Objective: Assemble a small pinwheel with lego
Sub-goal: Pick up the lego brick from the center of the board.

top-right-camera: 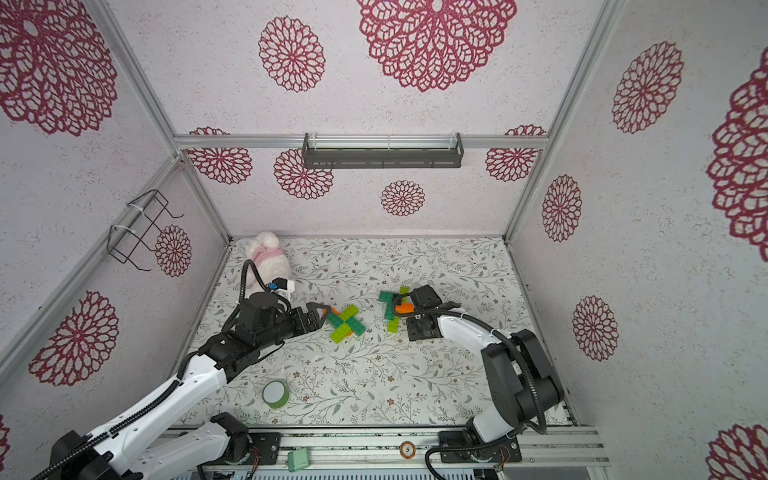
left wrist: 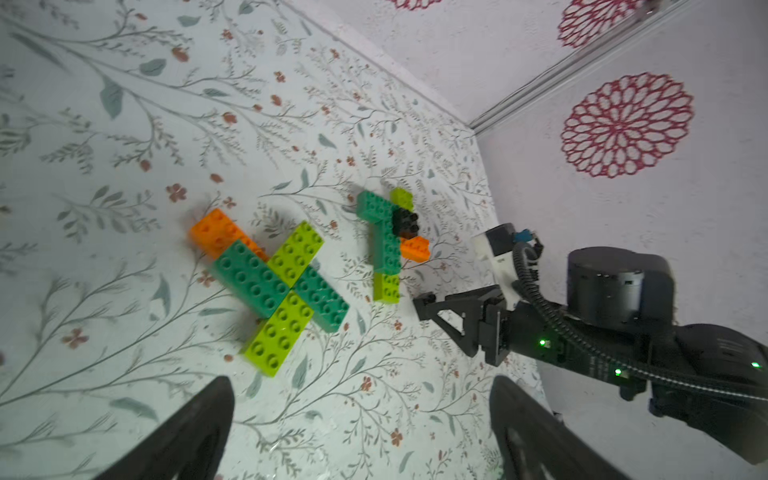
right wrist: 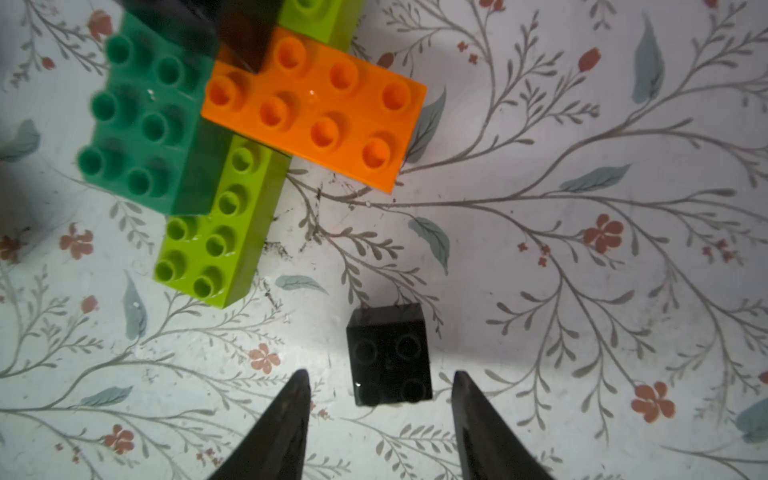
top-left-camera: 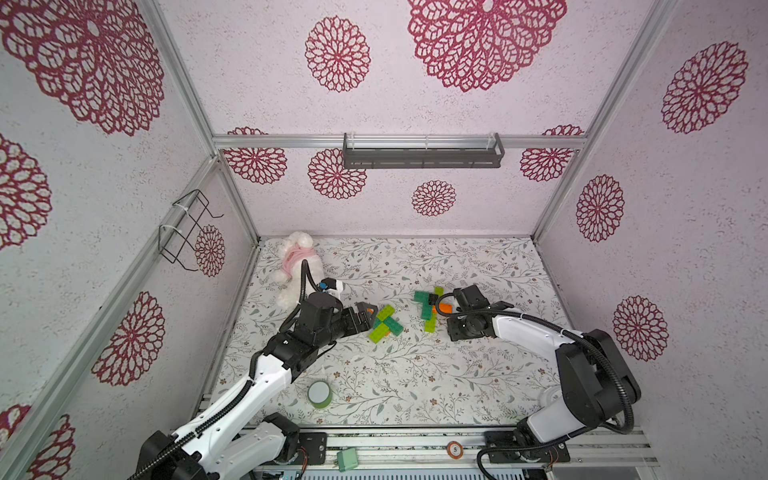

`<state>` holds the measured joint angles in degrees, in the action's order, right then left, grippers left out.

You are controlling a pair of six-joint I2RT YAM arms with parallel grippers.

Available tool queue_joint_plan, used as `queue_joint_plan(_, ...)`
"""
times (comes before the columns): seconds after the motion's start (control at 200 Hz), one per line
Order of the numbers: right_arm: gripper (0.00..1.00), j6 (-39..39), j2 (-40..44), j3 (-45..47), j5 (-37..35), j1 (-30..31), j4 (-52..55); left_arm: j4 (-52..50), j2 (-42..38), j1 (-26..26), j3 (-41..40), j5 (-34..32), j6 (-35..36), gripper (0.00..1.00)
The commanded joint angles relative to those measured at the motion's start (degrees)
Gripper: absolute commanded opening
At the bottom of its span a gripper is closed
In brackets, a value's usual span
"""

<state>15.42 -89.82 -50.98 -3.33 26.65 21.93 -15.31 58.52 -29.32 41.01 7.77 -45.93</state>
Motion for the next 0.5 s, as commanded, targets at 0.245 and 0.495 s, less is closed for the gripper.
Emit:
queue_joint_plan(0.245, 0.41, -1.95, -3.21, -1.45, -3.18, 0.00, -2.25, -0.16, 0.53, 0.49, 0.21, 0.25, 1.47, 0.97)
queue_joint_plan(0.495, 0.30, -2.02, -3.44, -1.41, -2.94, -0.02, -1.82, -0.66, -0.26, 1.31, 0.21, -0.74, 1.50, 0.97)
